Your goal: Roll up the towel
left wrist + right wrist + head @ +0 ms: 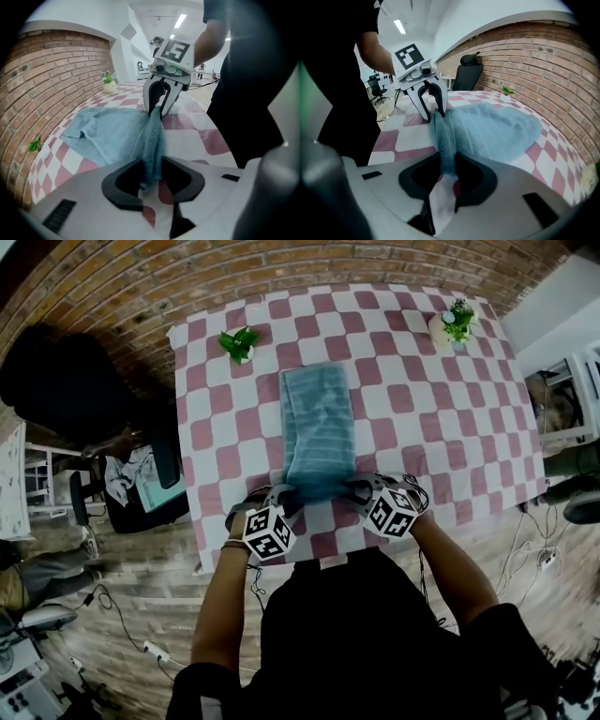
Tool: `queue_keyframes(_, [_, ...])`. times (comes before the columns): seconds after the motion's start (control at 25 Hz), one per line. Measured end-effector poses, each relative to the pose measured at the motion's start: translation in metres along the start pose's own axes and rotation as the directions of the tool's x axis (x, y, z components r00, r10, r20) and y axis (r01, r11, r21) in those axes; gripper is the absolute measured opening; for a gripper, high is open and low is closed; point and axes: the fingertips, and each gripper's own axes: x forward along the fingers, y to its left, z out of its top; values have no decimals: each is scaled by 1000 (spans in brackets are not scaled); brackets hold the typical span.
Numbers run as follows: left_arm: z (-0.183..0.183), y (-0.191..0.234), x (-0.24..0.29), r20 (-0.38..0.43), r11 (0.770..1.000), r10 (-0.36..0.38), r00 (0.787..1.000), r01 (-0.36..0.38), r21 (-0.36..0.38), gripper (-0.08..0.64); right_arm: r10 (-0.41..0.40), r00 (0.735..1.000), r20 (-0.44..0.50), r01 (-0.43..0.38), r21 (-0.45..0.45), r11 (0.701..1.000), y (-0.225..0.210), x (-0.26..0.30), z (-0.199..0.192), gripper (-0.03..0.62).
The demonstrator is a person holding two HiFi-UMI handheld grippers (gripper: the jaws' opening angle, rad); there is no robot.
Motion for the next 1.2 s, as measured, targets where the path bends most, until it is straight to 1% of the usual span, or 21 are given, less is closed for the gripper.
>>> queue_keyframes(0.04, [1,1,-1,-11,1000,19,1000,-19,10,74,0,1000,3,0,8,1000,0,-1,0,90])
queue_keyframes(0.08, [2,0,-1,-21,999,31,999,-31,18,49,-2,1000,7,2,20,1000,1,-3,-1,87])
queue_keyframes(0.16, [5,-7,-3,-34,999,21,999,-20,30,39,-4,1000,17,4,41,999,5,-7,-5,86])
queue_keyframes(0.24, [9,-20,-5,-40,999,-8,999,10,40,37,15,999,29,-16,44,999,14,-15,-8,87])
queue_keyframes(0.36, [12,-43,-17,-36,997,-65,997,67,42,34,83,995,53,-85,51,995,35,-29,-7,87])
queue_keyframes(0.48, [14,-69,-29,-20,990,-132,991,133,50,34,157,986,57,-161,85,983,62,-41,-10,87])
queue_keyframes(0.56, [13,-84,-35,-9,983,-173,985,173,56,34,171,983,66,-178,106,978,78,-45,-9,89])
queue_keyframes(0.68, [13,-99,-43,4,971,-232,973,232,59,34,170,981,91,-183,154,971,97,-47,-8,89])
queue_keyframes(0.8, [18,-95,-47,24,966,-252,967,250,65,34,145,982,121,-170,226,959,98,-49,-8,91])
queue_keyframes(0.92, [24,-73,-51,81,971,-241,967,240,18,35,105,978,180,-158,312,937,81,-55,1,91])
queue_keyframes(1.0, [31,-52,-55,133,975,-217,967,222,-26,37,58,978,202,-123,327,937,63,-59,8,91])
queue_keyframes(1.08, [37,-31,-56,168,980,-180,969,192,-60,38,-1,979,203,-66,322,945,43,-60,13,91])
queue_keyframes(1.12, [39,-21,-55,173,983,-155,973,170,-72,38,-31,979,200,-36,321,946,33,-59,15,91])
queue_keyframes(1.2, [39,-5,-47,159,990,-102,982,116,-83,38,-81,980,183,19,321,947,16,-55,14,91])
